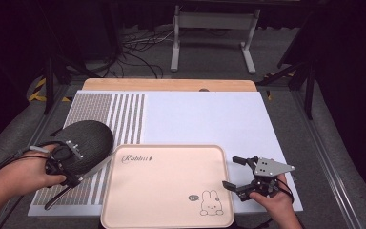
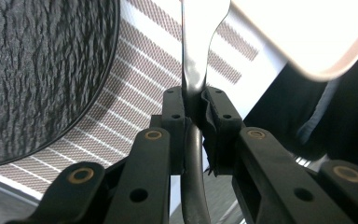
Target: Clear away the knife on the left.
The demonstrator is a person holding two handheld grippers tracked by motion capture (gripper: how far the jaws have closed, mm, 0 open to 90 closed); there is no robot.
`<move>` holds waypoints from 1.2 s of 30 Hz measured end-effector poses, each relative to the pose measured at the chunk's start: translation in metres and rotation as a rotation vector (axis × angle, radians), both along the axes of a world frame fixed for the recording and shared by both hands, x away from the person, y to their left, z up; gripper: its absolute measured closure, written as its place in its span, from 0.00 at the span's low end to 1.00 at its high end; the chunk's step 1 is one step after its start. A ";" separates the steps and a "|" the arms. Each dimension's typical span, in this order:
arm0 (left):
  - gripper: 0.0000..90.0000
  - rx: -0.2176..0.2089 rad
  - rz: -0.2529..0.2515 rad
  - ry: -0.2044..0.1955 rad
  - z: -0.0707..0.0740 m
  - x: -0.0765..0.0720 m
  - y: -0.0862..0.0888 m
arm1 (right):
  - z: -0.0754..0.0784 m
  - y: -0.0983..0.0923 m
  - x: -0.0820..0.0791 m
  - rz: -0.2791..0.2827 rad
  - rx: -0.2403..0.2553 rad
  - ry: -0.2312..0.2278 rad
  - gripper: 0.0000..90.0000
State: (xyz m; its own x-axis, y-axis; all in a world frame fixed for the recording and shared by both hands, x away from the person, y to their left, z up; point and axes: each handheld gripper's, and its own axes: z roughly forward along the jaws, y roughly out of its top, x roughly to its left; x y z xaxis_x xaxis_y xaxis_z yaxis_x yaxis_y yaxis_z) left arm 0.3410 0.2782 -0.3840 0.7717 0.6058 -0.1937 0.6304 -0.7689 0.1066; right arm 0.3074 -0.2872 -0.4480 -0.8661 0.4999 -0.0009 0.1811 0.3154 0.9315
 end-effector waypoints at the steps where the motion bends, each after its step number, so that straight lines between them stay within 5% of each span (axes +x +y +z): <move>1: 0.89 -0.008 0.008 0.003 0.001 0.001 -0.005 | 0.000 -0.001 0.000 -0.003 0.001 0.002 0.10; 16: 0.89 -0.082 0.048 -0.001 0.009 0.004 -0.044 | 0.000 -0.004 0.001 -0.010 0.013 0.004 0.11; 25: 0.89 -0.119 0.017 -0.026 0.011 -0.001 -0.072 | 0.001 -0.008 0.001 -0.027 0.011 0.000 0.11; 36: 0.89 -0.180 0.029 0.008 0.003 -0.005 -0.095 | 0.003 -0.014 0.002 -0.046 0.019 -0.008 0.11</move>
State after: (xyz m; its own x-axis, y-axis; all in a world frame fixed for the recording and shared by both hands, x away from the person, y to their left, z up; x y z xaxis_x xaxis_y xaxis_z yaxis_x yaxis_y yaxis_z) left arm 0.3363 0.1836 -0.3811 0.7526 0.5826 -0.3068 0.6531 -0.7196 0.2357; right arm 0.3090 -0.3015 -0.4455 -0.8424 0.5389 0.0020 0.1872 0.2892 0.9388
